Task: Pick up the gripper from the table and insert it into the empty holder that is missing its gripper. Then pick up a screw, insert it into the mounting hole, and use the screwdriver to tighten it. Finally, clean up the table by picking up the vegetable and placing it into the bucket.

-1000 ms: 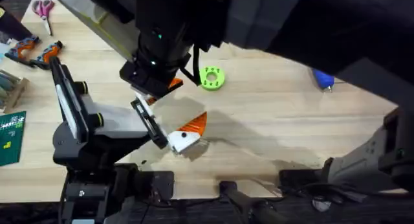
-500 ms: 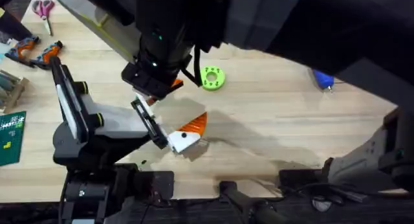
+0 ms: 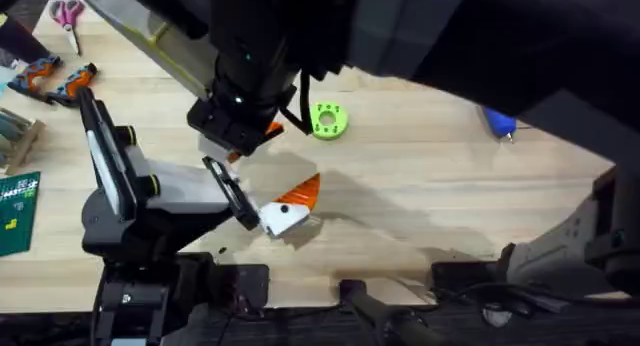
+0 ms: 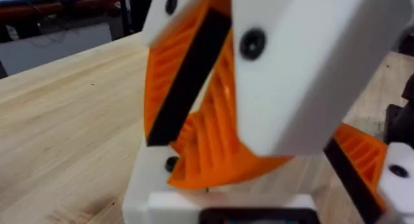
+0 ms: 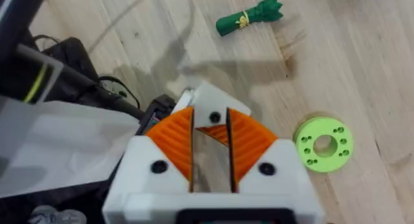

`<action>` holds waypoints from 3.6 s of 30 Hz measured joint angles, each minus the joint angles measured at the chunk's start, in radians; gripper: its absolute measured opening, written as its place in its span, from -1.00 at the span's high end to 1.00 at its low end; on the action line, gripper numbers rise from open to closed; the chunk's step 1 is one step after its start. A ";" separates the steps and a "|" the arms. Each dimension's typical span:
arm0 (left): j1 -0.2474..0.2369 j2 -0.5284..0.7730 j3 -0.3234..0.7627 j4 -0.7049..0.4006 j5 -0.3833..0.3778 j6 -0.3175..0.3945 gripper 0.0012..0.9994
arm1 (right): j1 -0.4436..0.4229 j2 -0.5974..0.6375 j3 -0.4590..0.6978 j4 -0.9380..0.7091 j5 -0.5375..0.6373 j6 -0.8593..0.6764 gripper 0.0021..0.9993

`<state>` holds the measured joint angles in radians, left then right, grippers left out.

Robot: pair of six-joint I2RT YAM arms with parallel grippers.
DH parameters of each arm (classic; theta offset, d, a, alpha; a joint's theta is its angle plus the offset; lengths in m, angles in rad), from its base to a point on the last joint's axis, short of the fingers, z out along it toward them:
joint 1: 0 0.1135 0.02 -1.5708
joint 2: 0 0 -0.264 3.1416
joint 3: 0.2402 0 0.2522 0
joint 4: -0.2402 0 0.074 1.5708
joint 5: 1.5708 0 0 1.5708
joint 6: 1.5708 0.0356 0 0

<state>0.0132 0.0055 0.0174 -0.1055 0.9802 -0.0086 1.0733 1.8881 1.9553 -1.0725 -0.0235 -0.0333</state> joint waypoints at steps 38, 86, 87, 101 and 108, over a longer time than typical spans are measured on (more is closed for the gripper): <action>0.000 0.000 0.000 0.000 0.000 0.000 -0.97 | -0.185 -0.119 0.006 -0.049 0.014 0.001 -0.99; 0.000 0.000 0.000 0.000 0.000 0.000 -0.97 | -0.502 -0.250 0.006 -0.304 0.003 0.042 -0.99; 0.000 0.000 0.000 0.000 0.000 0.000 -0.97 | -0.512 -0.250 0.006 -0.311 0.003 0.045 -0.99; 0.000 0.000 0.000 0.000 0.000 0.000 -0.97 | -0.678 -0.251 -0.042 -0.335 0.000 0.064 -0.99; 0.000 0.000 0.000 0.000 0.000 0.000 -0.97 | -0.698 -0.252 -0.043 -0.328 0.000 0.064 -0.99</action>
<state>0.0135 0.0055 0.0174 -0.1059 0.9806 -0.0086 0.3752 1.6360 1.9118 -1.4003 -0.0235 0.0311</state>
